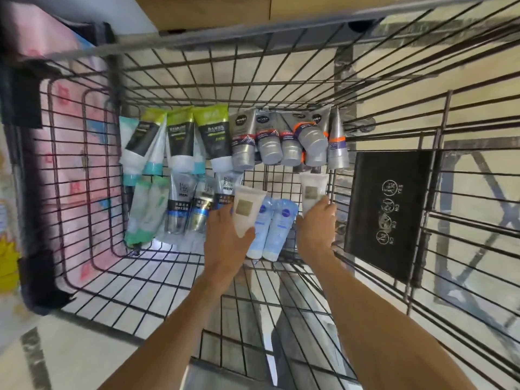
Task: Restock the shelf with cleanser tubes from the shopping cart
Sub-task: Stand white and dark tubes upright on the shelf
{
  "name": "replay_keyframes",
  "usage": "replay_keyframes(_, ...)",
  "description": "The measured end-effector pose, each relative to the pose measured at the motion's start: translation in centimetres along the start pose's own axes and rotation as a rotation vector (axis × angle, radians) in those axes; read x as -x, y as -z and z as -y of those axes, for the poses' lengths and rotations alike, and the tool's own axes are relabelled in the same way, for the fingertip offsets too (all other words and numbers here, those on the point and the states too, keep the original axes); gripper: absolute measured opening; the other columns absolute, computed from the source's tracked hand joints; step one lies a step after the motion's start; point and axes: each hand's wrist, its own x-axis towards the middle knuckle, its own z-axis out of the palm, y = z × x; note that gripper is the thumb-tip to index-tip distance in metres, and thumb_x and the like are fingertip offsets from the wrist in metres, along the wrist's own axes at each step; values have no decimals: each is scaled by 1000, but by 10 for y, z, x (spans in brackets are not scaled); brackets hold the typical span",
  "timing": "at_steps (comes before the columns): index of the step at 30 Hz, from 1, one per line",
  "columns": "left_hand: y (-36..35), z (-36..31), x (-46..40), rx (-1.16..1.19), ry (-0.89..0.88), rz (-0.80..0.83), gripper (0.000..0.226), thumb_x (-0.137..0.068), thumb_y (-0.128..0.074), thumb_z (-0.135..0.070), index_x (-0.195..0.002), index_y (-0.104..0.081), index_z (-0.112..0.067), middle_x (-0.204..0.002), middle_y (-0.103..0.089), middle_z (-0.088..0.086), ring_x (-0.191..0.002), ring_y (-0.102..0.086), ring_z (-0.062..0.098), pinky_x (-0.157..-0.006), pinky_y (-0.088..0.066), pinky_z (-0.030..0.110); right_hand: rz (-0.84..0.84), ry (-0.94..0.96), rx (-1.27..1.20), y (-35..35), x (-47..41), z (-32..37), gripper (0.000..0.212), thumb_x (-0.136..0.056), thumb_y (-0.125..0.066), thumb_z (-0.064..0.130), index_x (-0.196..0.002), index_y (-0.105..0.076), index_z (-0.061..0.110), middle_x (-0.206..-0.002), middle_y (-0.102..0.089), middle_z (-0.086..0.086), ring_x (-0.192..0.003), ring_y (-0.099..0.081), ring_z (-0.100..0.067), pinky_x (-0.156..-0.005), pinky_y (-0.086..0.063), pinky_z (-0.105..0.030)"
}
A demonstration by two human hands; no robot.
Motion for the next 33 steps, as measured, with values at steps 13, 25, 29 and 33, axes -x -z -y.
replay_keyframes(13,10,1,4,42,6,13,63,-90,-74,-32,-145,-47,-22,-132,-50,0,-121,-50,19,-99,-51,43,147,62,-48,1,6,-17,57,-94,-71,28,-135,-39,4,-124,-48,-13,-101,-58,-26,-77,-48,-32)
replay_keyframes(25,57,-23,53,112,-6,-56,53,-83,-82,-30,-125,-53,-17,-116,-56,2,-102,-61,24,-82,-55,44,99,175,-225,80,82,-25,51,-87,-76,45,-122,-58,13,-110,-64,-6,-91,-64,-22,-69,-52,-31)
replay_keyframes(29,90,-46,85,158,-8,-105,52,-81,-84,-35,-120,-54,-19,-112,-58,-1,-97,-63,21,-69,-46,33,75,225,-301,127,125,-22,54,-83,-78,48,-122,-58,17,-111,-68,-3,-97,-68,-23,-81,-60,-42)
replay_keyframes(33,126,-75,122,200,-18,-193,53,-80,-85,-38,-116,-51,-20,-112,-58,-1,-98,-62,22,-73,-51,38,51,304,-362,168,165,-18,58,-77,-73,59,-116,-57,18,-108,-67,-4,-93,-68,-24,-76,-61,-47)
